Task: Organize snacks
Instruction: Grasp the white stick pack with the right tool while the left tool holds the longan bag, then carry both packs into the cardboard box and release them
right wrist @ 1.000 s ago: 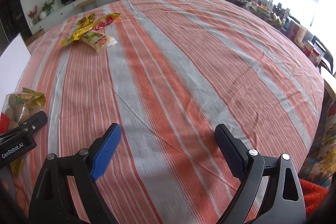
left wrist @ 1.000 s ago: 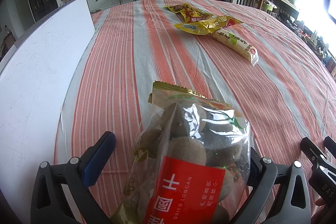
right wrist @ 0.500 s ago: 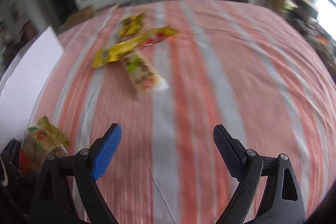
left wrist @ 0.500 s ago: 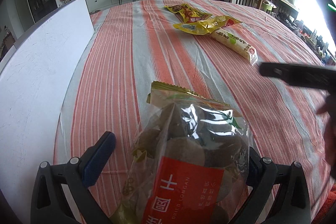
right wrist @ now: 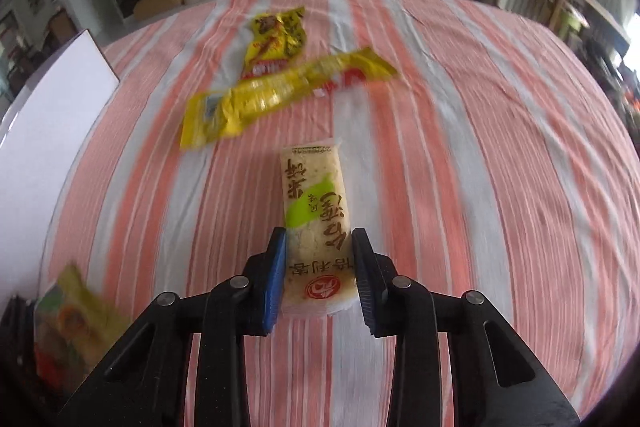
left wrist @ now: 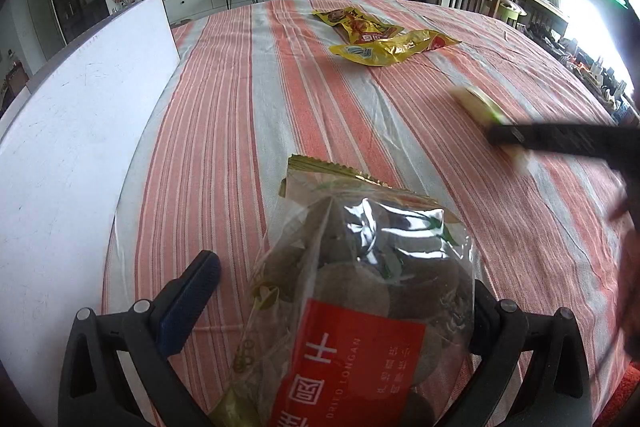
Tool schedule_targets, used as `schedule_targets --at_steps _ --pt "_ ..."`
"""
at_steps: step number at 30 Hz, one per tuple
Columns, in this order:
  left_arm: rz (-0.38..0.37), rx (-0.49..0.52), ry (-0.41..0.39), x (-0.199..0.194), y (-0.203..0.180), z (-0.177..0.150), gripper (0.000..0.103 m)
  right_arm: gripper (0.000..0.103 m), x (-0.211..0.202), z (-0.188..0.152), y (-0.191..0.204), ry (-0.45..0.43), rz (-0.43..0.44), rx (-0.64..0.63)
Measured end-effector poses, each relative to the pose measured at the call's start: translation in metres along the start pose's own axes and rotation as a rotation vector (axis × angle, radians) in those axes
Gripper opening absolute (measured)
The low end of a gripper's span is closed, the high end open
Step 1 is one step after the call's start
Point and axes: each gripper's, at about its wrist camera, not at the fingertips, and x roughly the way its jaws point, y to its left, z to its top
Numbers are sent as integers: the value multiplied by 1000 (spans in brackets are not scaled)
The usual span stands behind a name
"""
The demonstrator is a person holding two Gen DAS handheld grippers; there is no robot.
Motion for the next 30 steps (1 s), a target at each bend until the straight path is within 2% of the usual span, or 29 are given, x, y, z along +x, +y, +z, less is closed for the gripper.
schedule_targets --at_steps 6,9,13,16,19,21,22,23,24,25,30 --pt "1 0 0 0 0 0 103 34 -59 -100 -9 -35 -21 196" --pt "0 1 0 0 0 0 103 34 -77 -132 -5 -60 -56 213" --pt "-1 1 -1 0 0 0 103 39 -78 -127 4 -47 -93 164" --pt "-2 2 -1 0 0 0 103 60 -70 -118 11 -33 -113 138" --pt "-3 2 -1 -1 0 0 103 62 -61 -119 20 -40 -138 103" --pt "-11 11 8 -1 1 2 103 52 -61 -119 23 -50 -138 91" --pt "-17 18 19 0 1 3 103 31 -62 -118 23 -50 -135 90" --pt "-21 18 29 -1 2 4 98 30 -63 -117 22 -42 -143 88" --pt "-23 17 22 -4 3 5 77 30 -64 -118 18 -29 -124 107" --pt "-17 24 6 -9 3 5 70 30 -66 -119 14 -27 -96 135" --pt "-136 -72 60 -25 14 1 69 30 -95 -134 -8 -80 32 284"
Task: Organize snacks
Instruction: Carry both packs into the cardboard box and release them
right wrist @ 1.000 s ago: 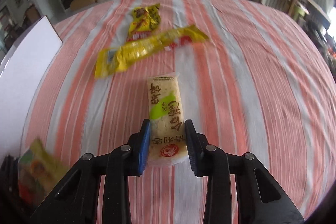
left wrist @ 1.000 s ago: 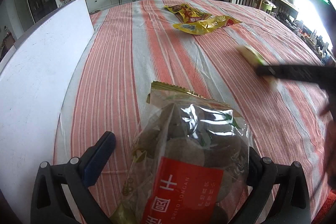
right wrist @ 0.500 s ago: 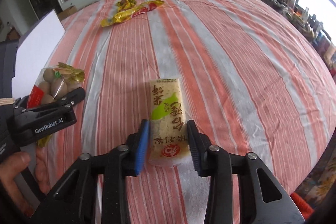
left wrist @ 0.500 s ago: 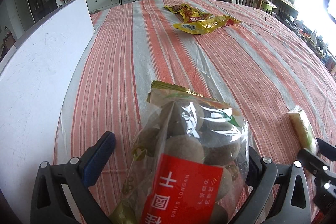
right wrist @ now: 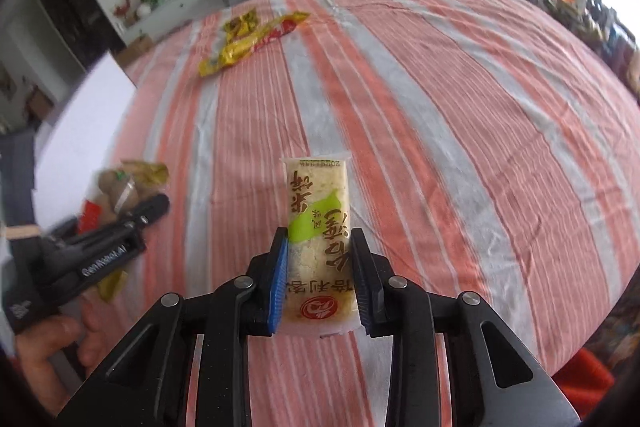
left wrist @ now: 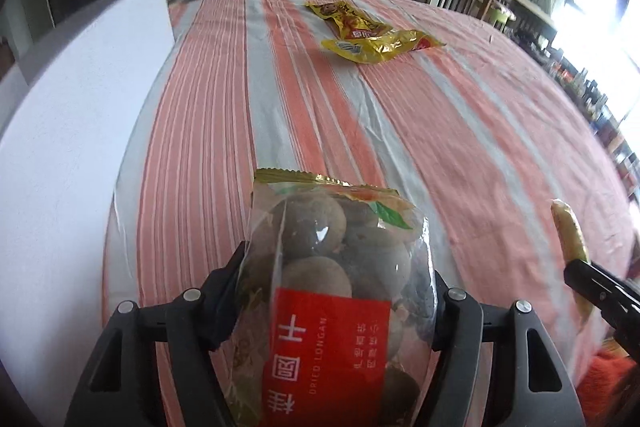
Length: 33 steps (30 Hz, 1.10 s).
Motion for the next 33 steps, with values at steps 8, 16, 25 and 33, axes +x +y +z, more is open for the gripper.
schedule_targets --at_steps 8,16,25,33 --pt "-197 -27 -111 -106 15 10 69 30 -63 11 5 -114 166 109" --pt "-45 -122 -295 -229 138 13 69 30 -108 32 103 -149 351 -36" --pt "301 -285 -218 -240 270 -36 88 49 -95 24 303 19 663 -350" --pt "250 -357 -297 -240 278 -41 90 61 -54 17 274 42 611 -265"
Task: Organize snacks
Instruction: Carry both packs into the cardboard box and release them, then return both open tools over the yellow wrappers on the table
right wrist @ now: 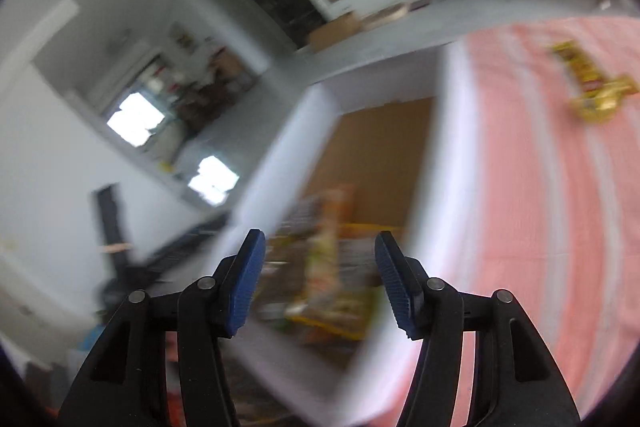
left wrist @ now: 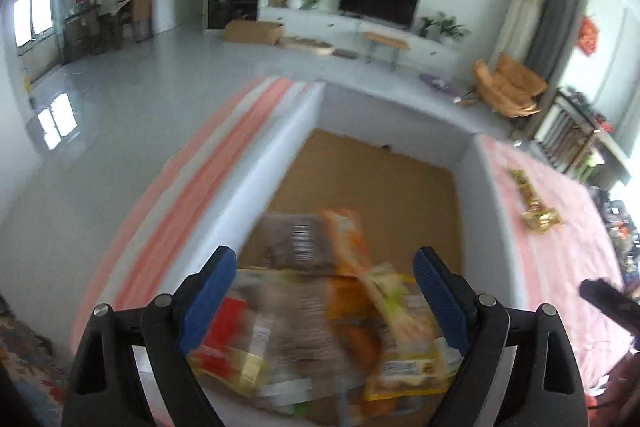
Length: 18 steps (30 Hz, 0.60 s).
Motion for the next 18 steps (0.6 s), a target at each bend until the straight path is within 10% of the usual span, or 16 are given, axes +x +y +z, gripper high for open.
schedule_targets --at_steps 8,18 --pt "-339 168 30 -2 -133 -21 103 65 -37 -56 -141 -105 -766 -77" --pt "-447 479 223 29 -300 -78 103 65 -88 -92 -234 -178 -788 271"
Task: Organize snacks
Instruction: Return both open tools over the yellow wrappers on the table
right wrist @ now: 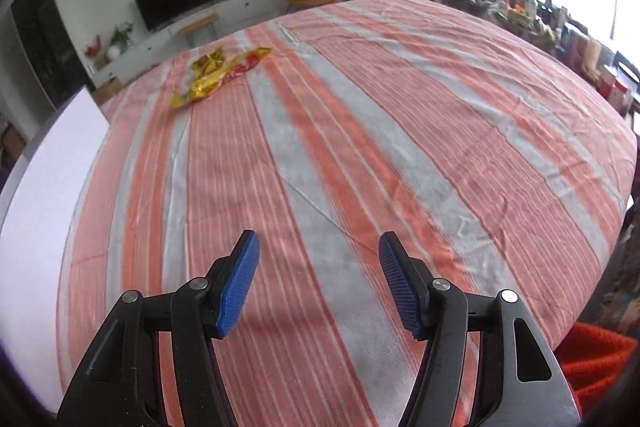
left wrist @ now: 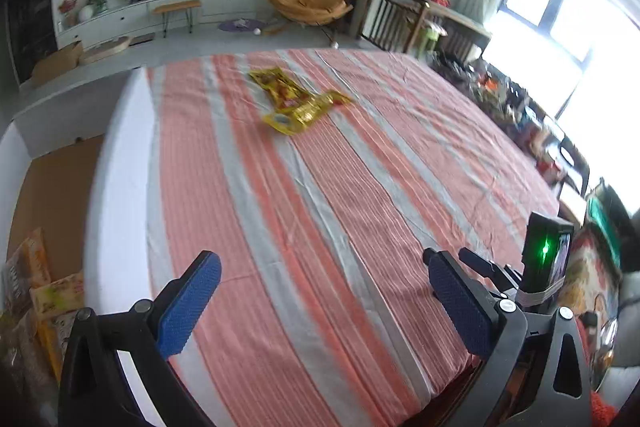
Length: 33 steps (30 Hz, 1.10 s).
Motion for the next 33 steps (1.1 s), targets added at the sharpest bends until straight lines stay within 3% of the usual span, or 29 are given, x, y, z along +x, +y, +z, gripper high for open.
schedule_targets --at_steps 6,9,12,17,22,25,29,33 --pt "35 31 38 15 -13 13 103 65 11 -4 3 53 -39 -57" --pt "42 76 53 32 -20 37 103 68 7 -12 5 56 -54 -96" --pt "60 104 75 65 -16 63 103 71 9 -13 10 62 -60 -126" --pt "30 23 135 142 10 102 103 77 10 -14 13 68 -52 -149" --pt "42 57 92 195 16 146 103 83 13 -14 19 72 -54 -177" --pt "70 38 115 232 19 168 103 84 15 -13 20 67 -48 -183" --pt "97 -4 138 269 22 170 102 85 18 -11 23 61 -39 -196" --pt "17 45 164 279 -3 157 102 85 18 -11 23 59 -35 -200"
